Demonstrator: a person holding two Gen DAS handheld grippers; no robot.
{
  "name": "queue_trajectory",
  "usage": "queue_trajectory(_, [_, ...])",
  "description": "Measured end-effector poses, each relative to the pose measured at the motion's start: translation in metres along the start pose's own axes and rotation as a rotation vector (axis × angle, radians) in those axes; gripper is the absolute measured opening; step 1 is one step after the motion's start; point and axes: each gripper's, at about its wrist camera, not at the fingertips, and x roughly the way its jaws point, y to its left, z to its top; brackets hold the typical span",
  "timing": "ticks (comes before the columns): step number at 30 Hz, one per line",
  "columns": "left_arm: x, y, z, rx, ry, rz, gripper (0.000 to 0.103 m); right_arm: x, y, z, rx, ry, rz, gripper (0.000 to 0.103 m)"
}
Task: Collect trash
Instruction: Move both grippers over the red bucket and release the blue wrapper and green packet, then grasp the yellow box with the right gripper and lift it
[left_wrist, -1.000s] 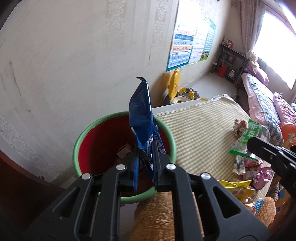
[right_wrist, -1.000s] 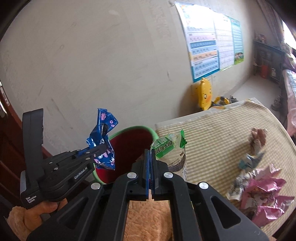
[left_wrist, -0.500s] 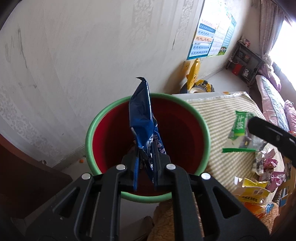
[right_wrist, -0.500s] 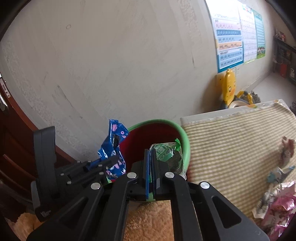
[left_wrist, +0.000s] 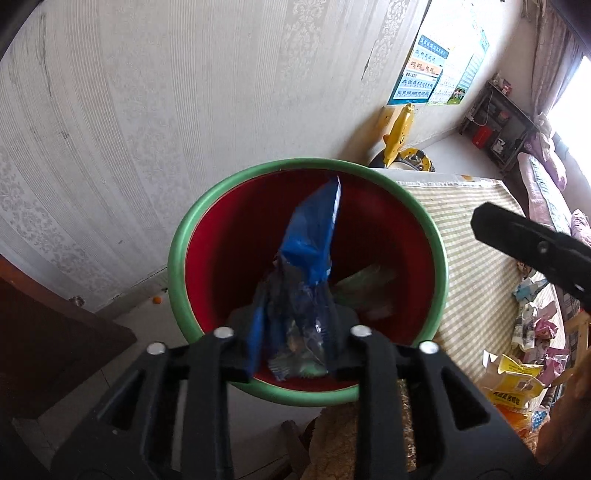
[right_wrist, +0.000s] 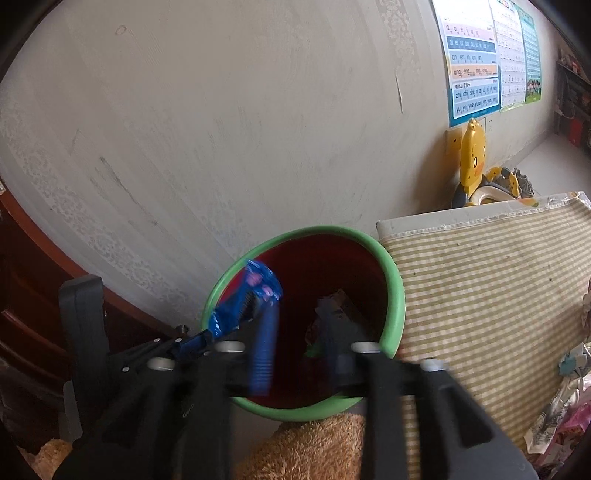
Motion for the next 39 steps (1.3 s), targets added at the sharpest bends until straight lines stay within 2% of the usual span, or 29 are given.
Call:
queue_trajectory(4, [0.001, 0.0, 0.0, 0.0, 0.004, 0.002, 0.034, -0.003, -0.004, -0.001, 0.023, -0.001, 0.004, 0.042])
queue_trajectory(14, [-0.012, -0.021, -0.001, 0.059, -0.015, -0.004, 0.037, -0.045, -0.016, -0.023, 0.069, -0.051, -0.025, 0.046])
queue_trajectory(17, [-0.019, -0.035, -0.004, 0.093, -0.023, -0.021, 0.038, -0.066, -0.03, -0.033, 0.09, -0.067, -0.059, 0.047])
queue_trajectory(22, [-0.032, -0.065, -0.01, 0.156, -0.037, -0.057, 0.041, -0.11, -0.072, -0.058, 0.14, -0.093, -0.178, 0.054])
queue_trajectory(24, [-0.037, -0.078, -0.013, 0.183, -0.043, -0.071, 0.043, -0.12, -0.088, -0.069, 0.149, -0.07, -0.213, 0.057])
queue_trajectory(30, [-0.042, -0.109, -0.023, 0.235, -0.025, -0.118, 0.046, -0.122, -0.121, -0.111, 0.067, 0.113, -0.326, 0.06])
queue_trajectory(35, [-0.046, -0.133, -0.035, 0.289, -0.005, -0.142, 0.047, -0.101, -0.116, -0.135, -0.051, 0.227, -0.329, 0.071])
queue_trajectory(39, [-0.052, -0.146, -0.041, 0.322, -0.004, -0.151, 0.047, -0.082, -0.105, -0.148, -0.166, 0.268, -0.375, 0.071])
